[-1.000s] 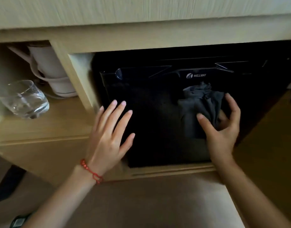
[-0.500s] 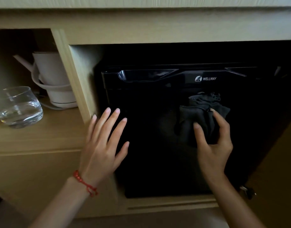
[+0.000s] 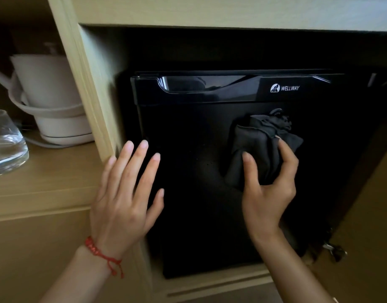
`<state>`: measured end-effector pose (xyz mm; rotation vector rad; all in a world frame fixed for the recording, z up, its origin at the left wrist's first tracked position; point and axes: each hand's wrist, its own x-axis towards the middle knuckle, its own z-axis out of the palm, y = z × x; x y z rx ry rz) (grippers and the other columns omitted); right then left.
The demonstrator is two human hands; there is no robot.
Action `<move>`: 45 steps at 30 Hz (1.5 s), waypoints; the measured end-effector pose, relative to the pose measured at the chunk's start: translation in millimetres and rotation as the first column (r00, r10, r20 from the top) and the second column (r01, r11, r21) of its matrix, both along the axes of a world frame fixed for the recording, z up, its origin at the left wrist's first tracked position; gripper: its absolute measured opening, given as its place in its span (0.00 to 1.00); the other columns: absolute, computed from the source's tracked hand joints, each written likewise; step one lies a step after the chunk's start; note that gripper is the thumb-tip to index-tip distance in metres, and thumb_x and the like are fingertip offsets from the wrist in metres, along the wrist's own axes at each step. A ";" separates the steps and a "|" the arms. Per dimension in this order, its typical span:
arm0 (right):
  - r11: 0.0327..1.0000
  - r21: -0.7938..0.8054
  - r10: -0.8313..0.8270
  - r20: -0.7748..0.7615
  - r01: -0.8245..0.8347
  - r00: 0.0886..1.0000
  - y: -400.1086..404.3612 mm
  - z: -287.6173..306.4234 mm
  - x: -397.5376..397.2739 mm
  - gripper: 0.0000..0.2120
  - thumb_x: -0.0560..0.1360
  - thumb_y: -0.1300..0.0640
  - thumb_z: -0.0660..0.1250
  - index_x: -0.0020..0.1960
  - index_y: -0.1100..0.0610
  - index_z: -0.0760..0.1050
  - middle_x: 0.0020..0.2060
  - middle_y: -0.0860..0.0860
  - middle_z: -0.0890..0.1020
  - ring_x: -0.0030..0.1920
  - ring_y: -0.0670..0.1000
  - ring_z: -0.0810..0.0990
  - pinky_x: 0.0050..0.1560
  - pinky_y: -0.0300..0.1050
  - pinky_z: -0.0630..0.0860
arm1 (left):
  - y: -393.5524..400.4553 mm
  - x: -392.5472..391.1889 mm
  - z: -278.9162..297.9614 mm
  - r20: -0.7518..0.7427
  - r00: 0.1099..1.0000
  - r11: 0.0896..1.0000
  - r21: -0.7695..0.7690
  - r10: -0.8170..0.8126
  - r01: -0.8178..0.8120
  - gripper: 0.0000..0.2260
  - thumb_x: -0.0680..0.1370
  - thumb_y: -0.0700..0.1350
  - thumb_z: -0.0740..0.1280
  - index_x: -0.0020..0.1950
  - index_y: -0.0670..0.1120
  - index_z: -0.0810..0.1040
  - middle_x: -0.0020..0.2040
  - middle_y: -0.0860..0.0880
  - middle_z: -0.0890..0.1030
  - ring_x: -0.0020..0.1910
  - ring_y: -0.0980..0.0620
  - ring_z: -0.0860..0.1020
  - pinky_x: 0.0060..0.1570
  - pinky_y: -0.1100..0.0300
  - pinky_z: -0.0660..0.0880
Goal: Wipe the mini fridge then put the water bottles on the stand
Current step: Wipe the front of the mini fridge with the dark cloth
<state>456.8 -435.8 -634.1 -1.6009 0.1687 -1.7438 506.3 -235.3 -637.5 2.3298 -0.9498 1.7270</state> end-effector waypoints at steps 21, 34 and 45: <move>0.985 0.050 -0.163 -0.034 0.165 0.986 -15.8 -6.6 -0.9 0.22 0.74 0.56 0.66 0.62 0.67 0.67 0.55 0.56 0.74 0.57 0.49 0.73 0.58 0.41 0.71 | 10.8 2.4 -10.8 0.031 0.999 0.999 -0.047 -0.017 0.018 0.24 0.75 0.45 0.63 0.68 0.37 0.66 0.70 0.37 0.64 0.70 0.38 0.62 0.70 0.46 0.61; 0.897 -0.442 -0.082 -0.103 0.028 0.991 50.5 3.0 19.0 0.18 0.76 0.54 0.64 0.62 0.58 0.65 0.43 0.60 0.77 0.40 0.54 0.80 0.36 0.46 0.80 | 19.2 -0.2 -21.0 -0.019 1.000 0.996 -0.085 -0.014 0.013 0.25 0.76 0.46 0.63 0.68 0.34 0.65 0.70 0.35 0.63 0.71 0.38 0.61 0.68 0.43 0.63; 0.975 -0.100 -0.208 -0.098 0.198 0.973 -33.7 -16.7 -6.9 0.22 0.75 0.54 0.64 0.61 0.70 0.67 0.52 0.66 0.76 0.54 0.55 0.72 0.58 0.26 0.62 | 22.5 -4.2 -24.4 -0.047 0.998 0.995 -0.094 -0.032 0.028 0.25 0.76 0.46 0.62 0.70 0.36 0.63 0.70 0.36 0.62 0.72 0.38 0.60 0.69 0.43 0.62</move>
